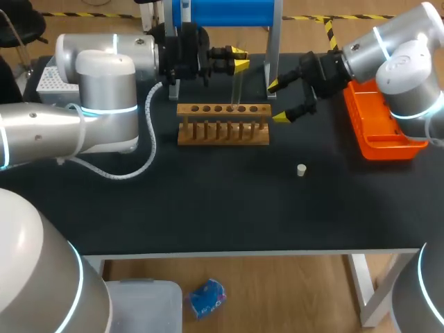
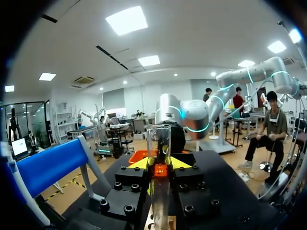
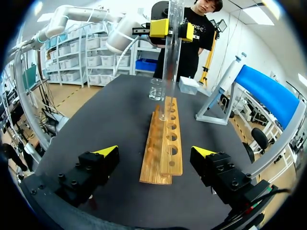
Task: Invert the test tube, pick up the pipette, mount the tip to pipette, aspirate from beaker and dispense into the tube, eject the tip, return the pipette, and cap with the stopper.
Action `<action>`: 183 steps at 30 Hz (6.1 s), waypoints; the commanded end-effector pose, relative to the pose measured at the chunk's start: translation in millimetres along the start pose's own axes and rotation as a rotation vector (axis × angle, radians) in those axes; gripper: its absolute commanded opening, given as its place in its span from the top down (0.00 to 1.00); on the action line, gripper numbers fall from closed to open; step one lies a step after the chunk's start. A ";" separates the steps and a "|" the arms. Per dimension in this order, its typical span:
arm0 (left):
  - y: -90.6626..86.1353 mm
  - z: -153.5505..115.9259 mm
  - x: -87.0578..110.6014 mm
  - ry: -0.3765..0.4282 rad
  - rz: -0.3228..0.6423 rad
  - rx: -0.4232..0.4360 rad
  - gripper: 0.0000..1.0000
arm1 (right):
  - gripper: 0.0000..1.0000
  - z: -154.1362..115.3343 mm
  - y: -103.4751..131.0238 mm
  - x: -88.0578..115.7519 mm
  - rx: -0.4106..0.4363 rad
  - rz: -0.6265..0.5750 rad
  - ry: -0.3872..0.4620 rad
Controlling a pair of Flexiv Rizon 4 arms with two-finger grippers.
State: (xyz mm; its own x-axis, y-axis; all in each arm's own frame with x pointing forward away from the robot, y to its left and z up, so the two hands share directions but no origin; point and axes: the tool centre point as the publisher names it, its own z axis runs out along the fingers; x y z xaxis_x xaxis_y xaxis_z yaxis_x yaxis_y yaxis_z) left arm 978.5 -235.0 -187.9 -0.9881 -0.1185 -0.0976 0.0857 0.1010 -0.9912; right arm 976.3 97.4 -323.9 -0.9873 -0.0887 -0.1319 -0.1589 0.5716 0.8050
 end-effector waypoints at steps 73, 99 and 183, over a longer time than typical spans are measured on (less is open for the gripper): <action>66.4 2.4 -22.3 -0.056 -0.027 0.008 1.00 | 0.00 -0.2 -0.3 -1.3 0.000 -0.001 0.004; 92.9 -0.5 -25.4 -0.078 -0.065 0.017 1.00 | 0.00 -0.2 -0.3 -1.3 0.000 -0.001 0.004; 66.4 -137.9 -34.5 -0.366 -0.160 -0.199 0.00 | 0.00 -9.2 11.6 7.8 -0.026 0.001 -0.045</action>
State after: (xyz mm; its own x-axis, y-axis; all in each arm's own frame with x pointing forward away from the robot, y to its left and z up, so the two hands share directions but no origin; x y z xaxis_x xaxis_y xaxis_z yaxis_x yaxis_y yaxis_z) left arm 1013.5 -98.8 -244.5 -0.8876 -0.4606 0.0026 -0.1309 0.2469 -0.9602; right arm 979.4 98.2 -318.8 -0.9879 -0.0739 -0.1366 -0.1544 0.5654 0.8102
